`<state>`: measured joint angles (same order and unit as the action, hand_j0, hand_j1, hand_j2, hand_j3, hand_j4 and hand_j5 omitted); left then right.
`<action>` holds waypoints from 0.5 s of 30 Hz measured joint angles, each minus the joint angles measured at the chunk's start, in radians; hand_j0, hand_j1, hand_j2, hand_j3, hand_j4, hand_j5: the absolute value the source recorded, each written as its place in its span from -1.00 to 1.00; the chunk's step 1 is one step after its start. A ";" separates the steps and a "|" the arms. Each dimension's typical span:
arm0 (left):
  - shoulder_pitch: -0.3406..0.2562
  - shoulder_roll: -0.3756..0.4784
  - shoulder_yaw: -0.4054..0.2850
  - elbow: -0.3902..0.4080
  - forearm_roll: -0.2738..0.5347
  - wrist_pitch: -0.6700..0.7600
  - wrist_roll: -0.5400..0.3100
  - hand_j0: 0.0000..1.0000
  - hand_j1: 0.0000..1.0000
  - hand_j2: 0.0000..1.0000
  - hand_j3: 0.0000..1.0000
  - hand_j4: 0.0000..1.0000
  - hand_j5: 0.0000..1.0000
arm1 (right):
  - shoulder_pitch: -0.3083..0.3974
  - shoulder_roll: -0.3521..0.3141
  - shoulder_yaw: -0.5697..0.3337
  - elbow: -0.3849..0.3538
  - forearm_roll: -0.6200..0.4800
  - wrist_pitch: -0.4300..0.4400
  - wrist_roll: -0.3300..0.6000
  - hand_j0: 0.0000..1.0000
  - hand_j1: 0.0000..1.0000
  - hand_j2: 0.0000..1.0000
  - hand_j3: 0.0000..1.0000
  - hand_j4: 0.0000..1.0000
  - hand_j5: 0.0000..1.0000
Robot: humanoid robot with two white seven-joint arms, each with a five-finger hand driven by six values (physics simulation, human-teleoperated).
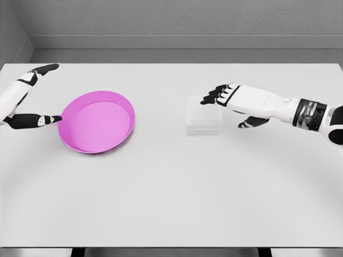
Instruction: Pack egg into the box and close the box lid
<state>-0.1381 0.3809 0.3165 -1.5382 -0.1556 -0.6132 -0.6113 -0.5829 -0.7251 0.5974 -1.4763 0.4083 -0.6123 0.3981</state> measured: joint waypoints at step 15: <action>0.003 -0.020 0.025 0.019 -0.013 0.000 0.000 1.00 1.00 1.00 1.00 1.00 1.00 | 0.034 -0.159 -0.139 0.016 -0.005 -0.001 0.005 1.00 1.00 1.00 1.00 1.00 1.00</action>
<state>-0.1350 0.3612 0.3413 -1.5196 -0.1688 -0.6133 -0.6113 -0.5492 -0.8845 0.4581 -1.4601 0.4036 -0.6129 0.4033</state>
